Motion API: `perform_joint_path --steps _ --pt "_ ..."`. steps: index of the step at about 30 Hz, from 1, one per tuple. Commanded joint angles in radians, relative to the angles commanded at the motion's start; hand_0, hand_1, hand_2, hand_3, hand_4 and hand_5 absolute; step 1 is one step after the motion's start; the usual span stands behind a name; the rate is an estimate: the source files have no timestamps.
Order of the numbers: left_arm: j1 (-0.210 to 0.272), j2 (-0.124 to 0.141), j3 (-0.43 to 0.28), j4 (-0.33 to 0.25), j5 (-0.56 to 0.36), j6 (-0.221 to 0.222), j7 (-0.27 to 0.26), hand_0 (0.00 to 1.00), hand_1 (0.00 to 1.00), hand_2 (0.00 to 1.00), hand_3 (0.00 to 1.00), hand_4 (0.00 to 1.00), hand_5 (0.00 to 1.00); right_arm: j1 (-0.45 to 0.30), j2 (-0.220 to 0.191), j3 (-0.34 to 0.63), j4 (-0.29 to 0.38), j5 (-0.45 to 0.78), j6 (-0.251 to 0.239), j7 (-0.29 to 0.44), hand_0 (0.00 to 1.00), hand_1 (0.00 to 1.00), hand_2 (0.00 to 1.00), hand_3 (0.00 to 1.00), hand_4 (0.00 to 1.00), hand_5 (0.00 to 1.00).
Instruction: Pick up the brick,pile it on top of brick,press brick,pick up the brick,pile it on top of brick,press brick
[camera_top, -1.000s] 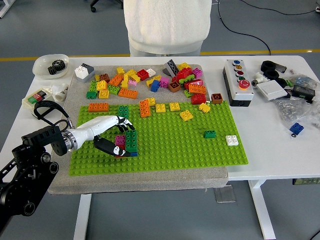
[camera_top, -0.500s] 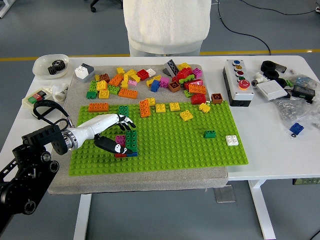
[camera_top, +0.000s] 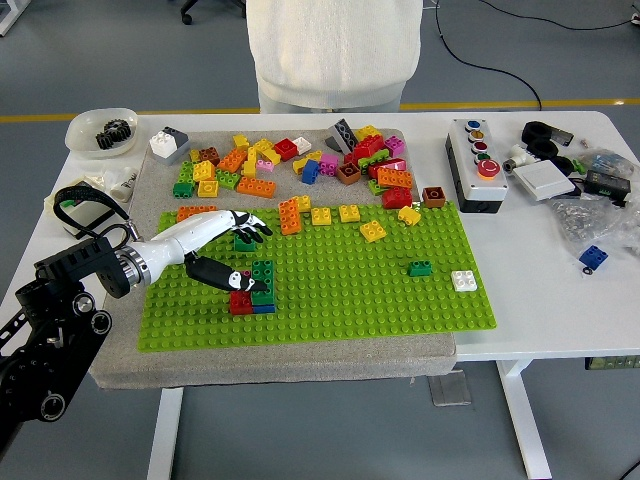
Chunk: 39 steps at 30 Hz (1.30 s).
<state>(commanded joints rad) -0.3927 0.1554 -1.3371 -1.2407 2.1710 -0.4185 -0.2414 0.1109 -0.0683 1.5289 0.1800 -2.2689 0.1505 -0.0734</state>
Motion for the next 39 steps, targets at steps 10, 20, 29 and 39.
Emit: perform_joint_path --steps 10,20,29,39 --pt "0.025 0.022 -0.002 -0.059 -0.009 0.021 0.008 0.869 0.708 0.724 0.711 0.998 0.52 0.001 -0.003 0.005 0.0 0.0 -0.003 -0.001 0.742 0.642 0.714 0.621 0.857 0.414" --pt "0.047 0.047 0.001 -0.098 -0.016 0.045 0.001 0.949 0.717 0.681 0.652 0.998 0.624 0.002 -0.004 0.007 0.0 0.0 -0.003 -0.002 0.741 0.642 0.714 0.621 0.858 0.415" --pt "0.066 0.069 0.003 -0.119 -0.026 0.071 -0.016 0.966 0.722 0.681 0.619 0.998 0.642 0.002 -0.005 0.005 0.0 0.0 -0.003 -0.002 0.742 0.642 0.714 0.621 0.858 0.415" --pt "0.081 0.074 0.015 -0.114 -0.038 0.099 -0.042 0.996 0.748 0.723 0.583 0.998 0.735 0.001 -0.005 0.0 0.0 0.0 -0.003 0.001 0.741 0.644 0.714 0.622 0.859 0.416"
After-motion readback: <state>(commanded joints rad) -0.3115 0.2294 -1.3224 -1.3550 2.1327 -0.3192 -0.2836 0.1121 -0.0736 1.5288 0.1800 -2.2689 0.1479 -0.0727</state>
